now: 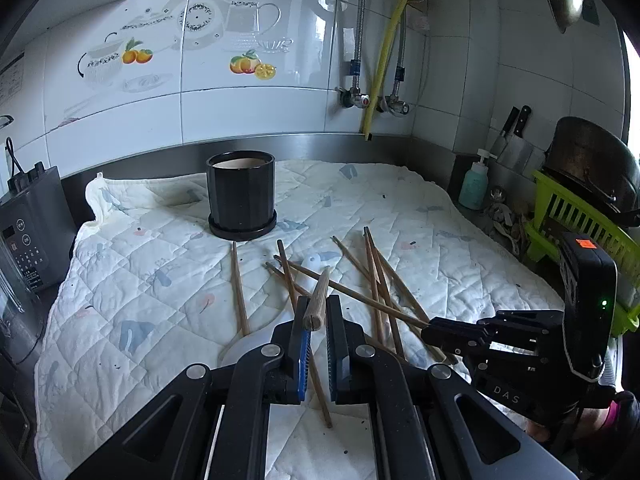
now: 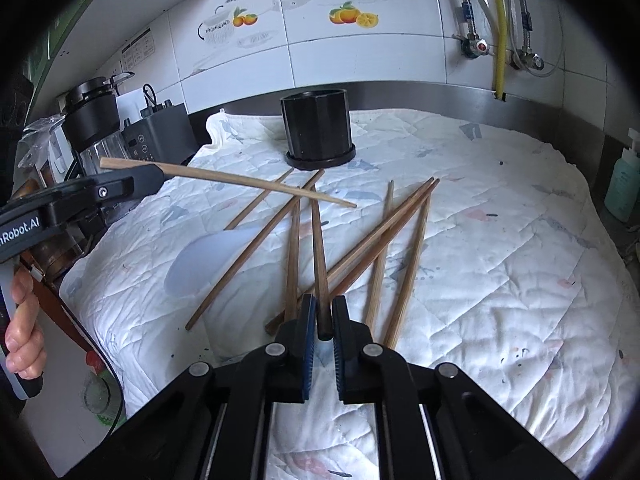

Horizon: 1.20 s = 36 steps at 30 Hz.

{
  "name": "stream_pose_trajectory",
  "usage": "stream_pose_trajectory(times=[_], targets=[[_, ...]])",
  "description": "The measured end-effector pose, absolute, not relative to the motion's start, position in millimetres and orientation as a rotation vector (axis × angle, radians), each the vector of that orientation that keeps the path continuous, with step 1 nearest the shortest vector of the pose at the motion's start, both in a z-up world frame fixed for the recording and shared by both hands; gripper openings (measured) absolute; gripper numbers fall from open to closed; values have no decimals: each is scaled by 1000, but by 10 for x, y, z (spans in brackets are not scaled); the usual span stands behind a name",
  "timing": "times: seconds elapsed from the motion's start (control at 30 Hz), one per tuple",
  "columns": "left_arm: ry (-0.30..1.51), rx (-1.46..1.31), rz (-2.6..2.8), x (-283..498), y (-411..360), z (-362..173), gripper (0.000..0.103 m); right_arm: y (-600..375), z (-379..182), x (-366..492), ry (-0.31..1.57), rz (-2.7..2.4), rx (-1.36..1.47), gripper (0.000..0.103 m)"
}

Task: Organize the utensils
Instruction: 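Lift the gripped chopstick upright with the left tool, then carry the chopstick with the left tool over the black holder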

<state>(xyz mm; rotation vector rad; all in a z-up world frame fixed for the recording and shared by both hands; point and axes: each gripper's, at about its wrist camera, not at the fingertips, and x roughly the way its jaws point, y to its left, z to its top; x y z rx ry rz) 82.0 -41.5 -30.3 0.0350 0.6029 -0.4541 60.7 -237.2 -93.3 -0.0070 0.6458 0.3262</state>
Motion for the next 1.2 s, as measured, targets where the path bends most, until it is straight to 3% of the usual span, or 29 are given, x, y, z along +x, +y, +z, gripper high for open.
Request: stream_pose_trajectory(times=[1.2], targets=[[492,-39,-348,1221,-15,344,7,-2346,102,1124,465,357,-70,10]])
